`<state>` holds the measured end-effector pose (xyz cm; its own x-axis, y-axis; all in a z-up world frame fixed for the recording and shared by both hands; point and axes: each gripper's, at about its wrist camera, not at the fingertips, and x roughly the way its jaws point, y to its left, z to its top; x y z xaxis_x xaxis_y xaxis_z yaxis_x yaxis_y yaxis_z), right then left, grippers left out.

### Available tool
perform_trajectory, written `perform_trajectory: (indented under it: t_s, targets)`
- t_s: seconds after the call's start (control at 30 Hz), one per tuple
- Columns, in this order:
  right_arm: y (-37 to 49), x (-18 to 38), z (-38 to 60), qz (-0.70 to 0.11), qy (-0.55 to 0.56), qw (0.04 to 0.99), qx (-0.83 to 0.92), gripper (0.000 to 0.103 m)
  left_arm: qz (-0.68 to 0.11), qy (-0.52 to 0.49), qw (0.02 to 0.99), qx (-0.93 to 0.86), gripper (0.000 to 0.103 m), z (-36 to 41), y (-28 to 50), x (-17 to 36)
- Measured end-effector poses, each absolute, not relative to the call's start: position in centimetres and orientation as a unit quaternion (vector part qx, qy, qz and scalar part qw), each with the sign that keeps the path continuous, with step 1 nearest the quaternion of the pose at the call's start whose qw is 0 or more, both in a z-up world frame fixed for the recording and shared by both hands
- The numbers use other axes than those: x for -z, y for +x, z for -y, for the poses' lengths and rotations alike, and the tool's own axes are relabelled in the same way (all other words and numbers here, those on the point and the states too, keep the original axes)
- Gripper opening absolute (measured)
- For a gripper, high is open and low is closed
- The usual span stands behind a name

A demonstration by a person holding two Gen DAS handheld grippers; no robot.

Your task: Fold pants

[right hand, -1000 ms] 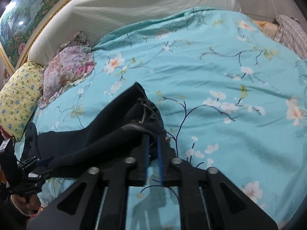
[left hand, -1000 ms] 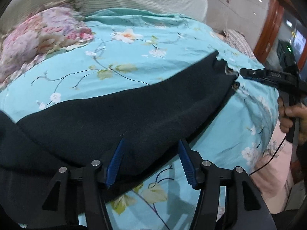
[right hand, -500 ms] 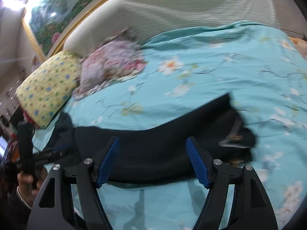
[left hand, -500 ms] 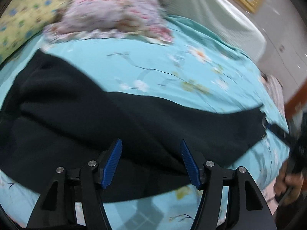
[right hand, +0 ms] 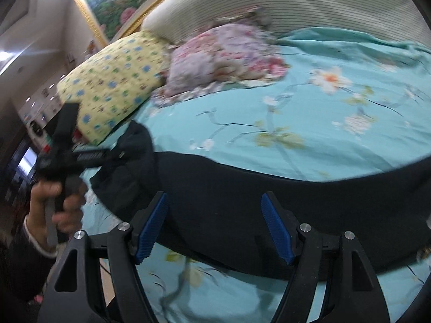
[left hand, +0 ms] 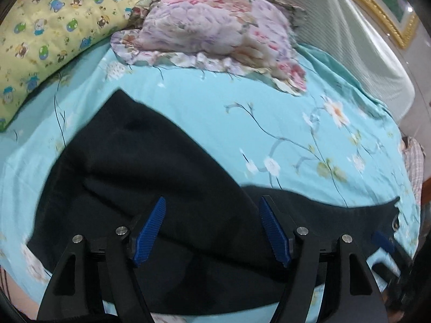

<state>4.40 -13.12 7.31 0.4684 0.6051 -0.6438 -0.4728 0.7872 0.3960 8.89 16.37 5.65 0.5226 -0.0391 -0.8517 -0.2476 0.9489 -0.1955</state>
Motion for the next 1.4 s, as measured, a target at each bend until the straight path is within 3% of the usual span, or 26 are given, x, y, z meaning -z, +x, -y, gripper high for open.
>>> perform_trajectory:
  t_s: [0.37,0.43,0.47,0.53,0.57,0.7,0.73,0.77,1.07,1.4]
  targets:
    - [5.3,-5.6,2.3,-0.430,0.018,0.801,-0.416,0.072,-0.568,-0.177,0.797,-0.104,0.071,-20.0,16.3,-3.9]
    - [5.7,-4.8,0.9,-0.439,0.012,0.791,-0.426,0.068,-0.587,-0.165,0.785,-0.112,0.064,-20.0,17.1,-2.8]
    - [5.7,-4.5,0.5,-0.443,0.010,0.788,-0.428,0.063,-0.594,-0.160,0.780,-0.115,0.056,-19.9,17.3,-2.2]
    - [6.2,-3.6,-0.3,-0.457,0.004,0.780,-0.427,0.053,-0.601,-0.160,0.776,-0.108,0.037,-20.0,17.3,-1.3]
    - [6.4,-3.2,-0.8,-0.465,0.004,0.775,-0.428,0.046,-0.601,-0.164,0.775,-0.103,0.022,-20.1,17.1,-1.0]
    - [6.7,-2.5,-1.2,-0.473,-0.005,0.774,-0.422,0.021,-0.578,-0.172,0.792,-0.092,0.008,-20.4,15.5,-1.3]
    - [6.7,-2.5,-1.1,-0.473,-0.005,0.774,-0.420,0.012,-0.568,-0.178,0.799,-0.089,0.007,-20.5,14.8,-1.6]
    - [6.6,-2.6,-1.0,-0.472,-0.005,0.775,-0.420,0.009,-0.560,-0.184,0.803,-0.087,0.006,-20.6,14.2,-1.9]
    - [3.8,-4.6,-1.4,-0.444,-0.036,0.777,-0.444,0.007,-0.436,-0.289,0.850,-0.067,0.004,-22.8,4.1,-5.9]
    - [0.7,-5.3,-3.1,-0.418,-0.134,0.778,-0.450,0.007,-0.357,-0.383,0.849,-0.072,0.004,-25.3,-5.2,-3.9]
